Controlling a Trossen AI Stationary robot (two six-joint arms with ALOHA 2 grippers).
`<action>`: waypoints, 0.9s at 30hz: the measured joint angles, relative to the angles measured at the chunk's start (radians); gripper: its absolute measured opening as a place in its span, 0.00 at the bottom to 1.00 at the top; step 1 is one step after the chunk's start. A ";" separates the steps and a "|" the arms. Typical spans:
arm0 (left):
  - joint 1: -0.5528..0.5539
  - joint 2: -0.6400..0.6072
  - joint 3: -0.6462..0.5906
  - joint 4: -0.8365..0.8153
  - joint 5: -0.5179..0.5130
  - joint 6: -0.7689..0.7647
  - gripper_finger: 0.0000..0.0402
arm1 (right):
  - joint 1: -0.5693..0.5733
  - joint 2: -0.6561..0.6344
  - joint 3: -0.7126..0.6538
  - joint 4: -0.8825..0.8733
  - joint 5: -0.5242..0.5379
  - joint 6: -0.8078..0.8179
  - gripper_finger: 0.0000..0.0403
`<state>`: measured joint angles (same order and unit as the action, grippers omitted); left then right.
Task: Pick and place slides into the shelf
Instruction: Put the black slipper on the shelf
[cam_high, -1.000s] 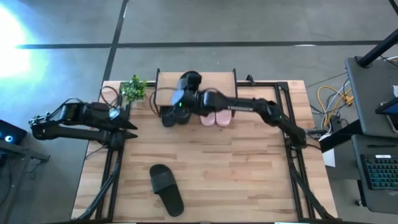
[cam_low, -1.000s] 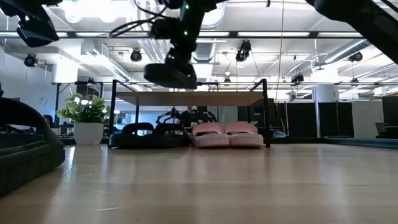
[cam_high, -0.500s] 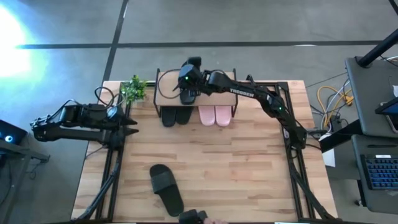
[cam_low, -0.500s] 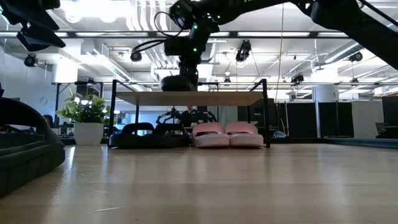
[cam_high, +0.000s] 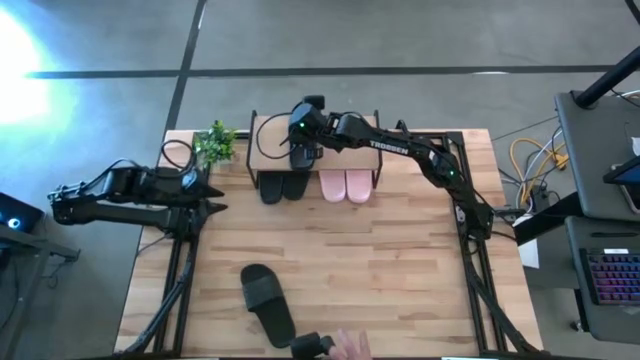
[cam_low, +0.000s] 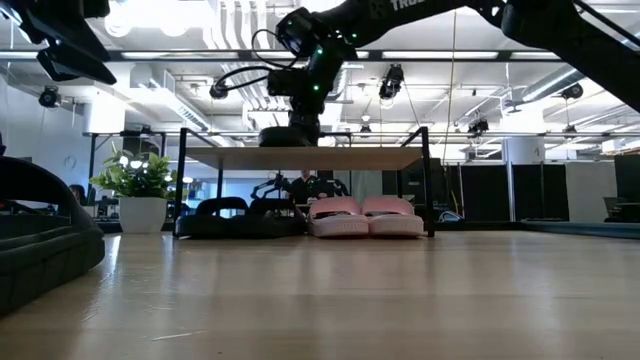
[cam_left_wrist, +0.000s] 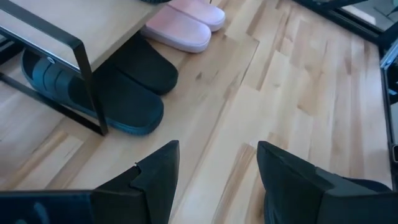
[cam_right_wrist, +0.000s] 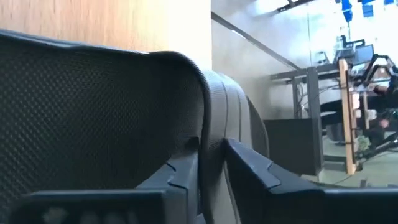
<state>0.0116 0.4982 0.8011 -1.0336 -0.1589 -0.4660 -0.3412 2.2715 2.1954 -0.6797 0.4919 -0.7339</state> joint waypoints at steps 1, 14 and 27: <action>0.000 0.005 0.001 0.001 0.000 0.000 0.50 | 0.000 0.000 0.002 -0.003 0.002 0.011 0.19; 0.000 0.018 0.007 0.002 0.030 -0.056 0.50 | 0.051 -0.004 0.058 -0.158 0.032 0.101 0.39; 0.000 -0.005 0.009 -0.004 0.055 -0.072 0.50 | 0.220 -0.116 0.157 -0.299 -0.042 0.325 0.41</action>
<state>0.0116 0.4933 0.8101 -1.0371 -0.1044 -0.5377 -0.1215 2.1551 2.3528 -0.9786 0.4504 -0.4093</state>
